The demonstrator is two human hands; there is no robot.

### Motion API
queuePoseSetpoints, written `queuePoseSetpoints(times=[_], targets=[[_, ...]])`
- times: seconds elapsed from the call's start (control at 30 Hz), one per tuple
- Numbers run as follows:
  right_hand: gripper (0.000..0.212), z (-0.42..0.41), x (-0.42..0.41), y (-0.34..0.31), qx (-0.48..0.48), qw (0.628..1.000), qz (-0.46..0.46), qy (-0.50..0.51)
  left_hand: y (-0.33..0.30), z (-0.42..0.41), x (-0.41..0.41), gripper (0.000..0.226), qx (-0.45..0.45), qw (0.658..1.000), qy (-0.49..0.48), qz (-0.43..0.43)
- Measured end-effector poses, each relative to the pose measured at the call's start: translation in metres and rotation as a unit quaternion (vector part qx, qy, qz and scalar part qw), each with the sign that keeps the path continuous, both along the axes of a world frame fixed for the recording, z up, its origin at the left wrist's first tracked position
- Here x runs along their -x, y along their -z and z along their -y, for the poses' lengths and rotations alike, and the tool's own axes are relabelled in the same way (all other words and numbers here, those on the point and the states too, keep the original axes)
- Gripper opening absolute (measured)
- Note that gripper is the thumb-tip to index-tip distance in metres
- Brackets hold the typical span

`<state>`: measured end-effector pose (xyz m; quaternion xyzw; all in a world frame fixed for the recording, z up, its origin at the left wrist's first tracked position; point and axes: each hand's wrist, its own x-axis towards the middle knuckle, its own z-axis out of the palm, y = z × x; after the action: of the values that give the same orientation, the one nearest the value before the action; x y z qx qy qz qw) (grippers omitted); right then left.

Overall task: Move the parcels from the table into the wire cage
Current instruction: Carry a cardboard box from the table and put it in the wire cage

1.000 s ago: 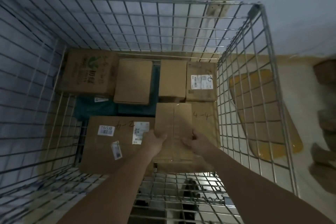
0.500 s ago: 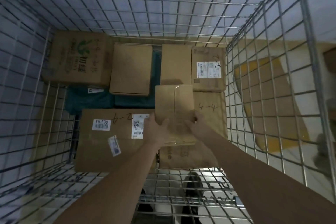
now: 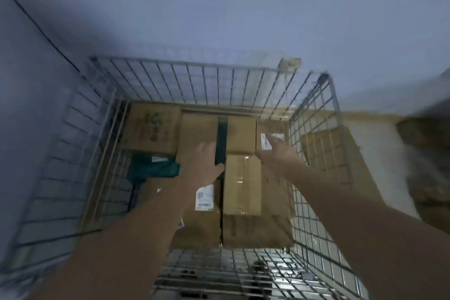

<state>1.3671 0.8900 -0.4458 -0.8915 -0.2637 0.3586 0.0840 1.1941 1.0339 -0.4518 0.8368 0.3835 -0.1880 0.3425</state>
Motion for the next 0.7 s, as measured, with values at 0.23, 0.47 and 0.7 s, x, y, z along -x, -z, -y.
queuePoseSetpoints(times=[0.23, 0.47, 0.7], targets=[[0.086, -0.080, -0.012, -0.319, -0.043, 0.965, 0.184, -0.183, -0.303, -0.081, -0.003, 0.085, -0.194, 0.978, 0.047, 0.067], [0.085, -0.087, 0.026, -0.570, -0.161, 0.911, 0.309, -0.222, -0.567, -0.086, 0.050, 0.086, -0.351, 0.928, -0.016, 0.125], [0.083, -0.089, 0.088, -0.661, -0.233, 0.861, 0.333, -0.305, -0.667, -0.028, 0.153, 0.085, -0.449, 0.883, -0.109, 0.084]])
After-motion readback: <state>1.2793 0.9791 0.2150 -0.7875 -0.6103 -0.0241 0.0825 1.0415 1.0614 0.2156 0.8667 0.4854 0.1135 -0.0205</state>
